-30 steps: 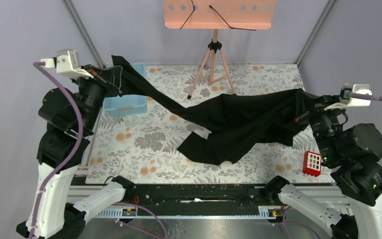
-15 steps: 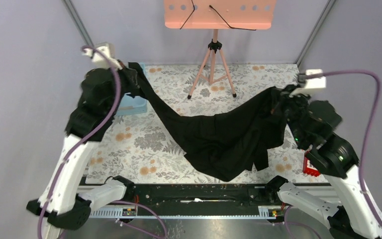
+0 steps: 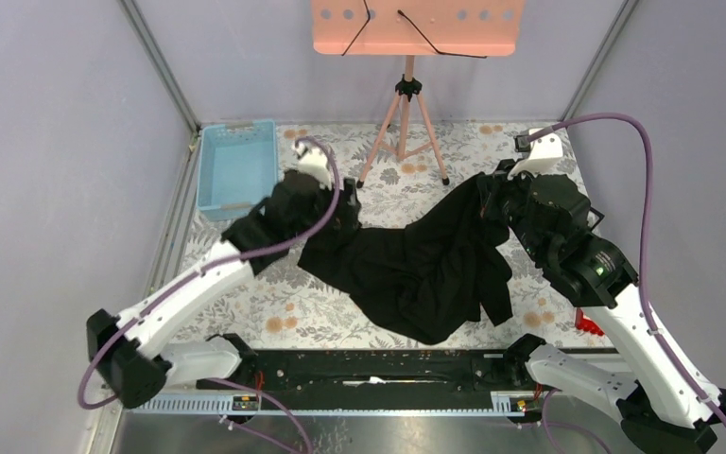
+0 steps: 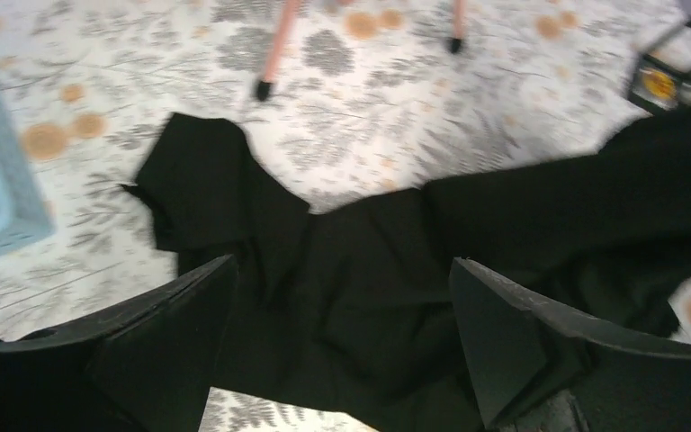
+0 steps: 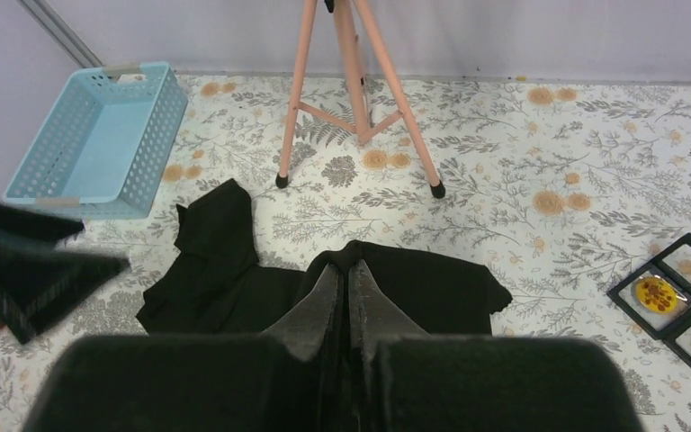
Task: Pin the brooch onto the clothing
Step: Flatten out the clothes at the center of the board.
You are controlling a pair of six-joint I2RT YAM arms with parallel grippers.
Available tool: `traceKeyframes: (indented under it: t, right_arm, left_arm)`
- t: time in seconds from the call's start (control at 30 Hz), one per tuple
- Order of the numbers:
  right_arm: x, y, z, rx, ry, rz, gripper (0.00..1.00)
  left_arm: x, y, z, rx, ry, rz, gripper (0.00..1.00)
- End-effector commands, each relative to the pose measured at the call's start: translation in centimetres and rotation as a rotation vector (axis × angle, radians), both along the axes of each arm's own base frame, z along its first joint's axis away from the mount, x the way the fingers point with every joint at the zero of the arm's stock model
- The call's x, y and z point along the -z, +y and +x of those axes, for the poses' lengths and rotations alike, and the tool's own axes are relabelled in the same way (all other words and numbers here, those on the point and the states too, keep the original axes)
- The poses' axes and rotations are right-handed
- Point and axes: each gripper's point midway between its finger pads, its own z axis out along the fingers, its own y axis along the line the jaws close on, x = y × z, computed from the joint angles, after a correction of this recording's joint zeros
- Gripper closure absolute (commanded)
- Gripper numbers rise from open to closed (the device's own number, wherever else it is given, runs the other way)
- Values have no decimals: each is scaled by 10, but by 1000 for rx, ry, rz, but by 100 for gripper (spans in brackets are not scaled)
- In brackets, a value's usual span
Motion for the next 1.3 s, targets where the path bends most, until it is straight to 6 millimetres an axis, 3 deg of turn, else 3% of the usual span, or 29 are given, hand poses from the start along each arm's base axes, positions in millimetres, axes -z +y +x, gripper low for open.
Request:
traceKeyframes:
  t: [0.0,0.2,0.27,0.33,0.47,0.57,0.77,0.93,1.0,1.1,1.2,1.27]
  right_arm:
    - [-19,-1,4,32,-55,64,100]
    - [-31,-14,7,107,-67,50,100]
    - [-38,-19,7,138,-71,58,100]
    - [-45,-23,6,156,-66,60,100]
    - [-64,-28,0,154,-94,78,100]
    - [-72,-31,-3,152,-105,76,100]
    - [-80,-33,-12,126,-118,94,100]
    - [-87,-35,-16,118,-139,108,100]
    - [-90,-36,-18,114,-145,112,100]
    - [-94,-38,-23,106,-156,124,100]
    - [-98,-42,-28,103,-170,127,100]
    - [-100,-47,-31,115,-182,120,100]
  left_arm:
    - [-34,-30,-32,51,-210,-192,1]
    - [3,-119,-113,314,-182,-420,1]
    - [4,-148,-135,380,-175,-465,1]
    - [5,-176,-152,440,-162,-496,1]
    - [31,-225,-174,517,-121,-471,1]
    - [51,-240,-175,498,-123,-420,1]
    - [84,-242,-159,394,-140,-308,1]
    - [112,-268,-169,437,-82,-281,3]
    - [127,-270,-165,405,-72,-220,11]
    - [132,-261,-154,330,-91,-173,66]
    - [106,-240,-143,266,-164,-181,95]
    - [71,-215,-132,200,-240,-166,100]
